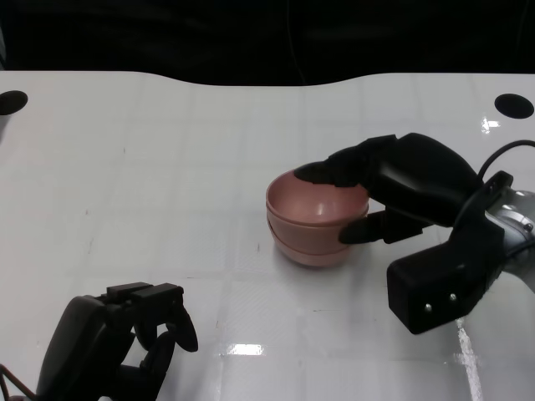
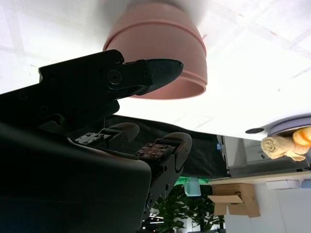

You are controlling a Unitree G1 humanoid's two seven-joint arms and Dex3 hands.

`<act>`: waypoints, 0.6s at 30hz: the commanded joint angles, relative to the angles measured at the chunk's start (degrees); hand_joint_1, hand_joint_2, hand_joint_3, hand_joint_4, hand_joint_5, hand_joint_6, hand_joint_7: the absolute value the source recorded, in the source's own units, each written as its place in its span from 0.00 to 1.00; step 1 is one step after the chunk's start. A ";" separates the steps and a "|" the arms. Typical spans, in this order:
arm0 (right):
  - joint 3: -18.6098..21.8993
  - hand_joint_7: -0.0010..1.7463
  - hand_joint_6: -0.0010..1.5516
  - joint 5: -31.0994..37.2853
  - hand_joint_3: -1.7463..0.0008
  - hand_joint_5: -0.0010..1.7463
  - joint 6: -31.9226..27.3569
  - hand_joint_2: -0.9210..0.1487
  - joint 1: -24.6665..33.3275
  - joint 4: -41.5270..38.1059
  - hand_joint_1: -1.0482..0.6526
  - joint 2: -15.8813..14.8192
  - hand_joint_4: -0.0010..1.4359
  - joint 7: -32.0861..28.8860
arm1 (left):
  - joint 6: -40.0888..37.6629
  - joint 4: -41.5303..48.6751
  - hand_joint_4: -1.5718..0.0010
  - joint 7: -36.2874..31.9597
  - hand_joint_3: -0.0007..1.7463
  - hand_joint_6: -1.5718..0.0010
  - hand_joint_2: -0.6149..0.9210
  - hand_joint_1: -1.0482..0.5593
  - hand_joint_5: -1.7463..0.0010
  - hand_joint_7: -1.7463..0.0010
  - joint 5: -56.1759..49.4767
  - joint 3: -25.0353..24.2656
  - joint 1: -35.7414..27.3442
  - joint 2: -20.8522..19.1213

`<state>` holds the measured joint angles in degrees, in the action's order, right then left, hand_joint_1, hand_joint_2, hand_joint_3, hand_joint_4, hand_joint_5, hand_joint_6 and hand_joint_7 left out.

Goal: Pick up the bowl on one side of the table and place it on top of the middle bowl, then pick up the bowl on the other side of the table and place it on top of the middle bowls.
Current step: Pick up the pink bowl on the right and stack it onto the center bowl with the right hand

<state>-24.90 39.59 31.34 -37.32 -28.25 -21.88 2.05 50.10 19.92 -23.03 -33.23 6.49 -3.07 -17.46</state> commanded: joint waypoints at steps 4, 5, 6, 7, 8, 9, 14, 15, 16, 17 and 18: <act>1.15 0.01 0.27 -0.66 0.88 0.01 0.39 0.00 3.99 4.73 0.20 -2.98 0.29 1.01 | 0.61 0.14 0.42 -0.16 0.93 0.46 0.55 0.60 0.03 0.15 -0.26 -0.14 0.42 -0.80; 1.18 0.01 0.27 -0.60 0.88 0.01 0.31 0.00 4.25 5.09 0.20 -3.07 0.29 1.07 | 0.55 0.10 0.42 -0.15 0.93 0.47 0.55 0.60 0.03 0.15 -0.29 -0.15 0.41 -0.79; 1.12 0.01 0.27 -0.61 0.88 0.01 0.17 0.00 4.96 5.93 0.21 -3.34 0.30 1.53 | 0.80 0.37 0.42 -0.21 0.93 0.47 0.55 0.60 0.03 0.15 -0.25 -0.15 0.54 -0.84; 1.00 0.01 0.27 -0.59 0.88 0.01 -0.03 0.00 5.85 6.93 0.21 -3.69 0.29 2.13 | 0.93 0.59 0.42 -0.13 0.93 0.47 0.55 0.60 0.03 0.15 -0.05 -0.15 0.60 -0.87; 0.92 0.01 0.28 -0.58 0.88 0.01 -0.22 0.00 6.51 7.70 0.21 -3.94 0.29 2.60 | 1.02 0.74 0.42 -0.06 0.93 0.47 0.55 0.60 0.03 0.15 0.09 -0.15 0.64 -0.89; 0.89 0.01 0.28 -0.58 0.88 0.01 -0.40 0.00 6.94 8.26 0.21 -4.09 0.30 2.94 | 1.07 0.83 0.42 0.00 0.93 0.47 0.56 0.60 0.03 0.15 0.18 -0.16 0.66 -0.90; 0.65 0.01 0.28 0.49 0.87 0.00 -1.02 0.00 8.91 10.53 0.21 -4.92 0.29 4.51 | 0.99 0.63 0.43 0.19 0.92 0.47 0.56 0.60 0.03 0.15 0.14 -0.23 0.54 -0.96; 0.65 0.01 0.28 0.52 0.87 0.01 -0.99 0.00 9.17 10.61 0.21 -4.96 0.30 4.70 | 0.96 0.60 0.43 0.25 0.92 0.47 0.56 0.60 0.03 0.15 0.18 -0.22 0.52 -0.96; 0.57 0.01 0.29 0.57 0.87 0.01 -1.13 0.00 9.43 10.69 0.21 -5.04 0.30 5.11 | 0.83 0.54 0.43 0.26 0.92 0.47 0.56 0.60 0.03 0.15 0.12 -0.23 0.49 -0.96; 0.53 0.01 0.28 0.60 0.88 0.01 -1.24 0.00 9.58 10.76 0.21 -5.09 0.30 5.41 | 0.74 0.51 0.43 0.26 0.92 0.47 0.56 0.60 0.03 0.15 0.07 -0.24 0.47 -0.96; 0.55 0.01 0.28 0.52 0.88 0.01 -1.40 0.00 9.67 10.78 0.21 -5.06 0.29 5.73 | 0.71 0.49 0.43 0.12 0.92 0.47 0.56 0.60 0.03 0.15 -0.15 -0.25 0.49 -0.98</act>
<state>-24.81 40.30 30.30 -28.36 -18.16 -25.67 7.12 50.68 20.17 -23.03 -33.38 6.47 -2.91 -17.48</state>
